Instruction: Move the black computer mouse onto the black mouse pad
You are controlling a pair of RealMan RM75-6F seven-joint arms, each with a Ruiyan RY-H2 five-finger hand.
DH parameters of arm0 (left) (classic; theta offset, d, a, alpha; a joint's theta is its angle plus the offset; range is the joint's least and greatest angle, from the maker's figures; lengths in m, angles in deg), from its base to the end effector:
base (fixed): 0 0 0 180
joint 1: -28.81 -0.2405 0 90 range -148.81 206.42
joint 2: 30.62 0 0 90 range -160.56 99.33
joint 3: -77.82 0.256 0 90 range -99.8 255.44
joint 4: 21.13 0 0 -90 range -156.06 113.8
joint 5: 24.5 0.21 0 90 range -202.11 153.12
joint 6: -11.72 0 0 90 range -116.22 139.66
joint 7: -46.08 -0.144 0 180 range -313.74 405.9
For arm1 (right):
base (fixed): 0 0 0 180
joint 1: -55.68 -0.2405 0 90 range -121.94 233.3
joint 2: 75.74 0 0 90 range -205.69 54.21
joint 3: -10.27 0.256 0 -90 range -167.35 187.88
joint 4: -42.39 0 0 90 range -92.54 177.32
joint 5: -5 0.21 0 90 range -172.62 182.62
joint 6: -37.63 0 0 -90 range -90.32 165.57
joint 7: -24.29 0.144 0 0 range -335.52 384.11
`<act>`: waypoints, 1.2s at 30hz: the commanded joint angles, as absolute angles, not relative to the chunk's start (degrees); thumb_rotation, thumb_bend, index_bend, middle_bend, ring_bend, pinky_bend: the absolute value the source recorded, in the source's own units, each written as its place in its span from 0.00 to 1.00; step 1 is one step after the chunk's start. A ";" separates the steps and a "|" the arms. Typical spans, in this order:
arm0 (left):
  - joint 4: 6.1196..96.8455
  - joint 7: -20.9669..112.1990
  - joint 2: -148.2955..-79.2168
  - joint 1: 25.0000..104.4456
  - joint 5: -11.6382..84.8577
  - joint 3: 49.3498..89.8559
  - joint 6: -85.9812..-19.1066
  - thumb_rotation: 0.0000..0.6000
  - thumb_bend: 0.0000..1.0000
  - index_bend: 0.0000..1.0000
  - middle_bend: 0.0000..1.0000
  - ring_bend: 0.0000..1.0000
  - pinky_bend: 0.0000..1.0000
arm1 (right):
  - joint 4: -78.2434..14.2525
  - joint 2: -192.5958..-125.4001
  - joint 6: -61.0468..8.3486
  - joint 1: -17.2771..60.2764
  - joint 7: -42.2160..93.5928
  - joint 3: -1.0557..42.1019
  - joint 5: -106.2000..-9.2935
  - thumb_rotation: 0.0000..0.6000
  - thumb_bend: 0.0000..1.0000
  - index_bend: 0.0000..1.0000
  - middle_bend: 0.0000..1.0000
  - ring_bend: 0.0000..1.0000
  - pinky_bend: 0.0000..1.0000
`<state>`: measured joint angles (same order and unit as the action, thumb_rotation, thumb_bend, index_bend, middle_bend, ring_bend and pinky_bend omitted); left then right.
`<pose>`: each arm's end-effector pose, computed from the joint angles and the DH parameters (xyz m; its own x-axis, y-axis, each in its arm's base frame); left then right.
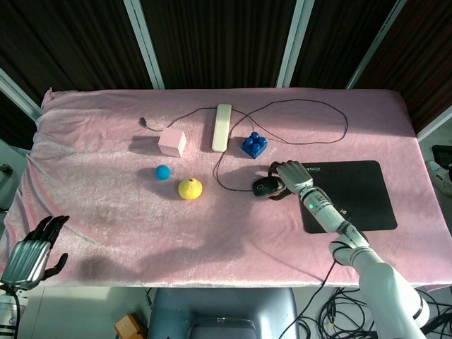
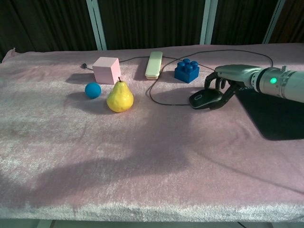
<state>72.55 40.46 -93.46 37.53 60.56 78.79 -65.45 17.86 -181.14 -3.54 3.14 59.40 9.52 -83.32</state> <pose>-0.3119 0.1852 0.1382 0.4887 0.1730 0.8551 0.8721 -0.0695 -0.4843 -0.2256 -0.4475 -0.0309 0.5041 -0.3428 0.7927 -0.8483 -0.3687 0.3800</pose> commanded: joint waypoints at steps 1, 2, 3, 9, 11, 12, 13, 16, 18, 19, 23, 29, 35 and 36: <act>72.55 40.59 -93.42 37.52 60.54 78.76 -65.48 1.00 0.39 0.10 0.11 0.07 0.31 | 19.04 -181.91 -4.59 3.46 59.40 9.64 -83.49 1.00 0.25 0.60 0.44 0.49 0.51; 72.54 40.62 -93.42 37.51 60.52 78.75 -65.48 1.00 0.39 0.10 0.11 0.07 0.31 | 19.37 -182.05 -4.79 3.55 59.30 9.62 -83.55 1.00 0.30 0.63 0.46 0.52 0.54; 72.53 40.62 -93.41 37.50 60.53 78.75 -65.49 1.00 0.39 0.10 0.11 0.07 0.31 | 19.70 -182.19 -5.02 3.65 59.12 9.64 -83.57 1.00 0.36 0.66 0.49 0.55 0.57; 72.57 40.66 -93.35 37.50 60.69 78.84 -65.45 1.00 0.39 0.10 0.11 0.07 0.31 | 20.49 -182.05 -6.79 4.68 58.52 9.85 -83.55 1.00 0.49 0.79 0.54 0.59 0.62; 72.59 40.69 -93.33 37.51 60.71 78.87 -65.39 1.00 0.39 0.10 0.11 0.07 0.31 | 20.03 -181.35 -7.93 5.27 58.99 9.92 -83.57 1.00 0.49 0.79 0.54 0.59 0.62; 72.59 40.68 -93.34 37.51 60.68 78.86 -65.38 1.00 0.39 0.10 0.11 0.07 0.31 | 19.71 -180.93 -8.61 5.60 59.29 9.94 -83.61 1.00 0.50 0.79 0.54 0.59 0.62; 72.57 40.61 -93.36 37.52 60.66 78.83 -65.38 1.00 0.39 0.10 0.11 0.07 0.31 | 19.15 -180.24 -9.67 6.11 59.74 9.95 -83.68 1.00 0.50 0.79 0.54 0.59 0.62; 72.59 40.48 -93.39 37.52 60.66 78.85 -65.35 1.00 0.39 0.10 0.11 0.07 0.31 | 17.00 -177.86 -12.99 7.87 60.95 9.76 -84.01 1.00 0.50 0.80 0.54 0.59 0.62; 72.61 40.43 -93.40 37.54 60.70 78.88 -65.31 1.00 0.39 0.10 0.11 0.07 0.31 | 15.37 -176.07 -15.12 9.15 61.50 9.50 -84.31 1.00 0.50 0.81 0.54 0.59 0.62; 72.63 40.39 -93.41 37.54 60.72 78.89 -65.31 1.00 0.39 0.10 0.11 0.07 0.31 | 14.24 -174.82 -16.49 10.07 61.68 9.33 -84.45 1.00 0.50 0.81 0.54 0.59 0.62; 72.73 40.30 -93.42 37.58 60.76 78.92 -65.22 1.00 0.39 0.10 0.11 0.07 0.31 | 10.66 -170.85 -20.03 13.29 61.77 8.79 -84.55 1.00 0.50 0.81 0.54 0.59 0.62; 72.80 40.19 -93.46 37.57 60.92 78.97 -65.27 1.00 0.39 0.10 0.11 0.07 0.31 | 8.95 -167.10 -21.55 18.02 59.14 8.14 -83.47 1.00 0.51 0.81 0.54 0.59 0.62; 72.95 40.27 -93.43 37.62 60.92 79.00 -65.14 1.00 0.39 0.10 0.11 0.07 0.31 | 10.71 -165.95 -19.66 21.47 56.99 8.33 -81.43 1.00 0.51 0.81 0.54 0.59 0.62; 72.95 40.24 -93.44 37.62 60.89 79.00 -65.11 1.00 0.39 0.10 0.11 0.07 0.31 | 11.16 -165.94 -19.07 21.88 56.77 8.46 -81.00 1.00 0.50 0.81 0.54 0.59 0.62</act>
